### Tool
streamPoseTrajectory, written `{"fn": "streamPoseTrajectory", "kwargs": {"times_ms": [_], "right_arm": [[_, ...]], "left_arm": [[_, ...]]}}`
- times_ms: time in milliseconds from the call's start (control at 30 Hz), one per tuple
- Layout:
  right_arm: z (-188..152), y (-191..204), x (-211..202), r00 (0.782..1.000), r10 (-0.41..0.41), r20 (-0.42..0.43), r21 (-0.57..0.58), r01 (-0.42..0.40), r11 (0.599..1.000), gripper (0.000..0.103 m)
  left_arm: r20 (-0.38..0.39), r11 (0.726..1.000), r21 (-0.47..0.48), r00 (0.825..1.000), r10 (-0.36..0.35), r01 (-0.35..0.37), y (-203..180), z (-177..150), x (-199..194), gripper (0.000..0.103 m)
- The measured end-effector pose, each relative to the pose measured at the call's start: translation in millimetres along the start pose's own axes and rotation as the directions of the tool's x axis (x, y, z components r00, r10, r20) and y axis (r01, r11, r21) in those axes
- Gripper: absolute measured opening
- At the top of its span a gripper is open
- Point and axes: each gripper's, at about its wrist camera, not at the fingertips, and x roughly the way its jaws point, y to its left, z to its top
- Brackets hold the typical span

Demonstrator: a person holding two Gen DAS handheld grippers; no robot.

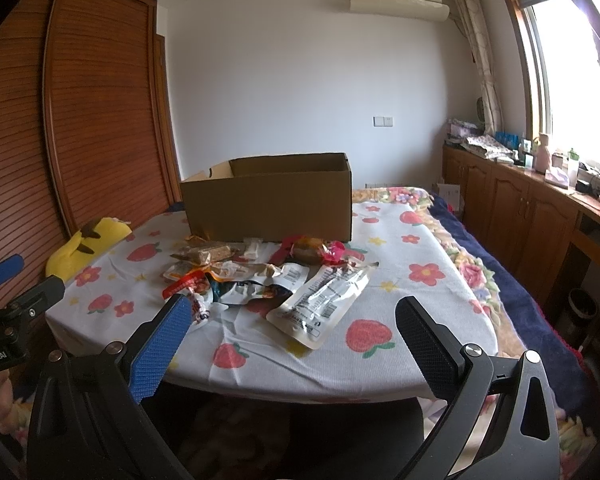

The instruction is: Organize snacks

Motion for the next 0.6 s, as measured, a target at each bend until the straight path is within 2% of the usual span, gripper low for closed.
{"fn": "streamPoseTrajectory", "kwargs": {"times_ms": [600], "right_arm": [[-1.3, 0.5, 0.2, 1.0, -0.001, 0.001, 0.0, 0.001, 1.0, 0.103]], "left_arm": [[-0.007, 1.0, -0.004, 1.0, -0.006, 0.006, -1.2, -4.4, 0.4, 0.103]]}}
